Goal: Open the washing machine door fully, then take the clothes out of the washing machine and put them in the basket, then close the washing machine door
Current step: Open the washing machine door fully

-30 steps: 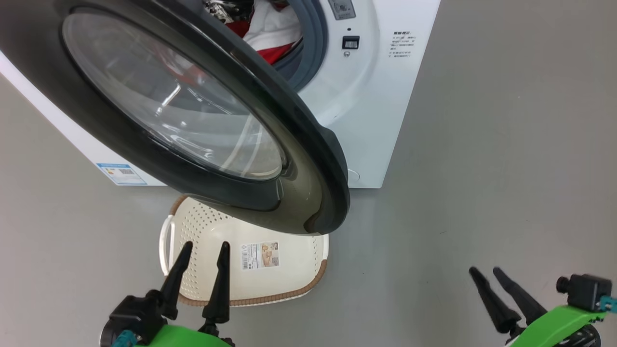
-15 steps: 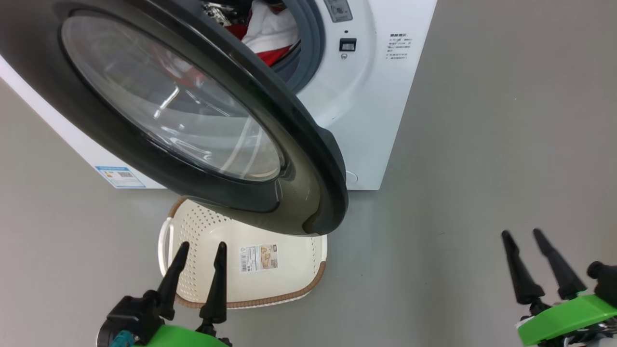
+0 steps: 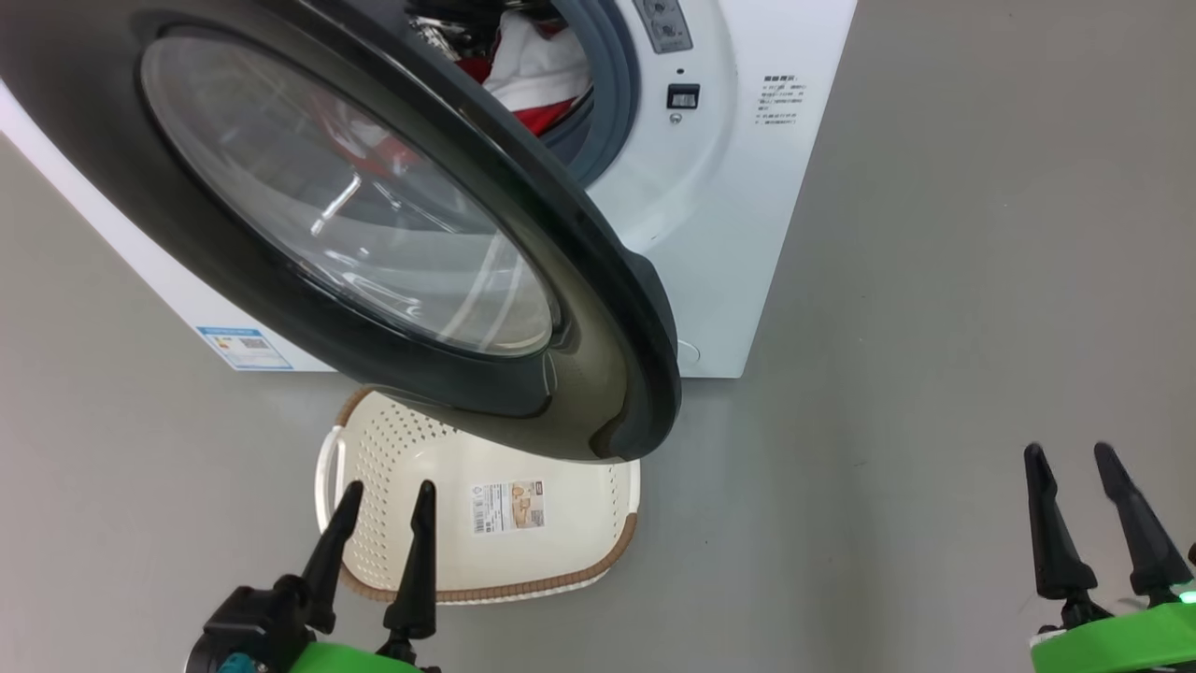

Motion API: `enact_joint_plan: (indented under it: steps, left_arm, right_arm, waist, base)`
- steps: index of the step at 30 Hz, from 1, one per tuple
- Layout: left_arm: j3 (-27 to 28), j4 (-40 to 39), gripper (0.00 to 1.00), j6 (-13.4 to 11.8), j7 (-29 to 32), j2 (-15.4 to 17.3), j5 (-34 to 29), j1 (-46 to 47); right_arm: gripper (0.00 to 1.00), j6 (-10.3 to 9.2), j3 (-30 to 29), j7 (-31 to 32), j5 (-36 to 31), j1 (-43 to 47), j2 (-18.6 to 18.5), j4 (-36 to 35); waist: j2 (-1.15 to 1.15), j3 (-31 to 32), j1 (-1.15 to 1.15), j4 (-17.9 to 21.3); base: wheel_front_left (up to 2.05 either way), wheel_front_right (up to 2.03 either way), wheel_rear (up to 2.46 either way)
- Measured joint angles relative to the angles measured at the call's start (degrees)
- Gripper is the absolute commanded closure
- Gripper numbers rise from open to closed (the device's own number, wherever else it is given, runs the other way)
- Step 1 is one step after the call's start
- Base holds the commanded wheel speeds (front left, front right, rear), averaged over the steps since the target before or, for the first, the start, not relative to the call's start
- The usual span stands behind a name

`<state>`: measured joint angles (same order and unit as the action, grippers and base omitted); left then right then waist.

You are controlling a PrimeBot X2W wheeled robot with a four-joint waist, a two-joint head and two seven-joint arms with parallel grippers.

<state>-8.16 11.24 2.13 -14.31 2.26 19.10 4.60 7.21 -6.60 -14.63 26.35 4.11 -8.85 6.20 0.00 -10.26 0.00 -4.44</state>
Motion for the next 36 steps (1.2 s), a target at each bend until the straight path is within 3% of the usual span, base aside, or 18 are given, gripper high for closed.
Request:
enact_joint_plan:
  steps: [20,21,23,30,36]
  left_arm:
    - [-0.2,-0.3,0.0,0.0,0.0,0.0,0.0,-1.1]
    - [-0.3,-0.3,0.0,0.0,0.0,0.0,0.0,-1.1]
    - [-0.5,-0.3,0.0,0.0,0.0,0.0,0.0,-1.1]
    - [-0.8,-0.3,0.0,-0.1,0.0,0.0,0.1,-1.1]
    - [-1.3,-0.4,0.0,-0.2,0.0,0.0,0.3,-1.1]
  right_arm:
    - [0.0,0.0,1.7,0.0,0.4,0.4,0.3,0.8]
    - [0.53,0.0,1.9,0.0,1.3,0.4,0.3,0.7]
    - [1.0,0.0,2.6,0.0,2.3,0.2,0.2,0.2]
    - [1.0,0.0,5.5,0.0,7.0,-4.4,-0.1,-1.7]
    - [1.0,0.0,10.2,0.0,17.0,-12.4,-0.9,-3.3]
  waist:
    - [0.0,0.2,0.0,-0.5]
    - [0.0,0.2,0.0,-0.6]
    - [0.0,0.2,0.0,-0.8]
    - [0.0,0.1,0.0,-1.7]
    - [0.0,0.0,0.0,-2.6]
  base:
    - [0.0,0.0,0.0]
    - [0.0,0.0,0.0]
    - [0.0,0.0,0.0]
    - [0.0,0.0,0.0]
    - [0.0,0.0,0.0]
